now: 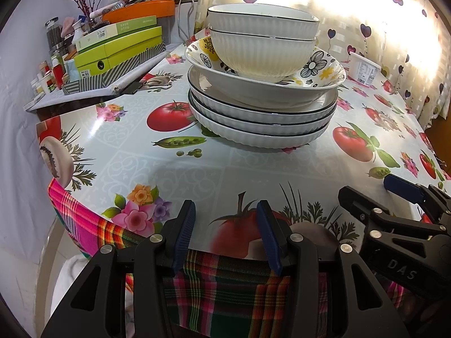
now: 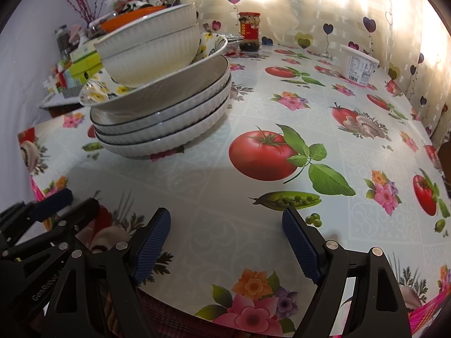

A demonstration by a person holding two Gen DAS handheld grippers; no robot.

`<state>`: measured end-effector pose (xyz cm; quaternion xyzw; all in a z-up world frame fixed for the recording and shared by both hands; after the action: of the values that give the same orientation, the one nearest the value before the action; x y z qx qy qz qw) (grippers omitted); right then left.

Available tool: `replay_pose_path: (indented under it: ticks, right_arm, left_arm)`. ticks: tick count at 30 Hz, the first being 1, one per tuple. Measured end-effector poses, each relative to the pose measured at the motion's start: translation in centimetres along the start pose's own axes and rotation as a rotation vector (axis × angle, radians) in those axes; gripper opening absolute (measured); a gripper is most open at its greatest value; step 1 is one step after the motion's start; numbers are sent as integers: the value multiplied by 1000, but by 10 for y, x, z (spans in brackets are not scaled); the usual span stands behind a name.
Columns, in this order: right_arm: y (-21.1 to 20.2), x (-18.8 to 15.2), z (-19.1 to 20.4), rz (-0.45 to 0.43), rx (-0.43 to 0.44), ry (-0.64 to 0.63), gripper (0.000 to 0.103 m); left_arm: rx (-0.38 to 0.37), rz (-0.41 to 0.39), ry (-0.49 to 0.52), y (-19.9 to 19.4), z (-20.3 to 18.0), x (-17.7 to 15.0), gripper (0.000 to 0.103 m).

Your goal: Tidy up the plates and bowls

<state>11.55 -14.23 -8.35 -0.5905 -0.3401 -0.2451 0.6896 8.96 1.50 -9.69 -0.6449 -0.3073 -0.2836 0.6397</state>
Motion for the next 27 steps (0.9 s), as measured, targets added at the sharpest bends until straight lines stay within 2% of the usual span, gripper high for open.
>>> replay_pose_path:
  ticks: [8, 27]
  right_arm:
    - [-18, 15, 4, -87, 11, 4, 83]
    - [-40, 26, 9, -150, 9, 1, 83]
  left_arm:
    - [12, -65, 14, -14, 0, 12, 46]
    - [35, -127, 31, -33, -2, 21, 46]
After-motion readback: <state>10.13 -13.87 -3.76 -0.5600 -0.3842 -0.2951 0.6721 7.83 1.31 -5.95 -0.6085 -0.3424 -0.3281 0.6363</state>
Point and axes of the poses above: each gripper's, at about its wrist camera, not at the fingertips, and y roughly the way its jaws point, z to its left, x to its top, the point moved 7 cm from there along y, roughly the way its jaws point, and after that the axes turned 8 degrees about -z, right-handed, at the moved point
